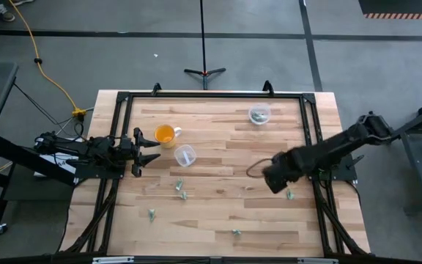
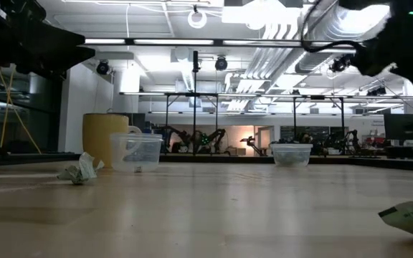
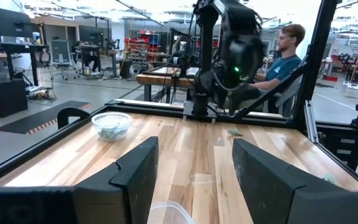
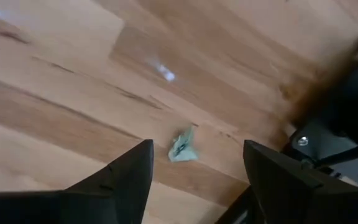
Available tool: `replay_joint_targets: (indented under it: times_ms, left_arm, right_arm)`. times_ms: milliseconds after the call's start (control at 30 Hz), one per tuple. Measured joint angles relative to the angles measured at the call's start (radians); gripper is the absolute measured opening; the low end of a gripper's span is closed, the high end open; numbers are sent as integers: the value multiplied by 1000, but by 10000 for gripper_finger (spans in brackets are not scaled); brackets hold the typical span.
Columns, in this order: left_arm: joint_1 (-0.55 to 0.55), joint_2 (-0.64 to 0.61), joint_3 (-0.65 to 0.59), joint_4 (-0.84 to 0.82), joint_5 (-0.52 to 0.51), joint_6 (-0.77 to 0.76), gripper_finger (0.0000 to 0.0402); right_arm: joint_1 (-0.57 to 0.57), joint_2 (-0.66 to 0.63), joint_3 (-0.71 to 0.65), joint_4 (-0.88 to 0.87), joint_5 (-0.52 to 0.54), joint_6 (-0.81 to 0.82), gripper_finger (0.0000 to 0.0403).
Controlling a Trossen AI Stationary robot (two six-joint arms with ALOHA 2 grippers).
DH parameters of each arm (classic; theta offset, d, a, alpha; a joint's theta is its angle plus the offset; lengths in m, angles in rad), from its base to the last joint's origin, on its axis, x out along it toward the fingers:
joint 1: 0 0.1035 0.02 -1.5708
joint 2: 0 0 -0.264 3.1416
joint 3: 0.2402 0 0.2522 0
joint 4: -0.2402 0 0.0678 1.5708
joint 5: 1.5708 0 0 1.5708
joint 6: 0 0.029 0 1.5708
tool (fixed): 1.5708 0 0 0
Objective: Pick and place Stevia / Truvia into bins
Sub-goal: Put the stevia packet into the bottom transparent container
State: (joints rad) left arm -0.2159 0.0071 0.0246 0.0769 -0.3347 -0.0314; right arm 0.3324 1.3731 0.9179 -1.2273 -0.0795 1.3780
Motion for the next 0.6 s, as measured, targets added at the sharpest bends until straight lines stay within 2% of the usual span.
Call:
replay_joint_targets:
  times_ms: [167, 333, 600]
  left_arm:
    - [0, 0, 0, 0, 0, 0, 241]
    - [0, 0, 0, 1, 0, 0, 241]
    - [0, 0, 0, 2, 0, 0, 241]
  right_arm:
    - [128, 0, -92, 157, 25, 111, 239]
    - [192, 0, -186, 310, -2, 165, 238]
    - [230, 0, -245, 344, 1, 222, 239]
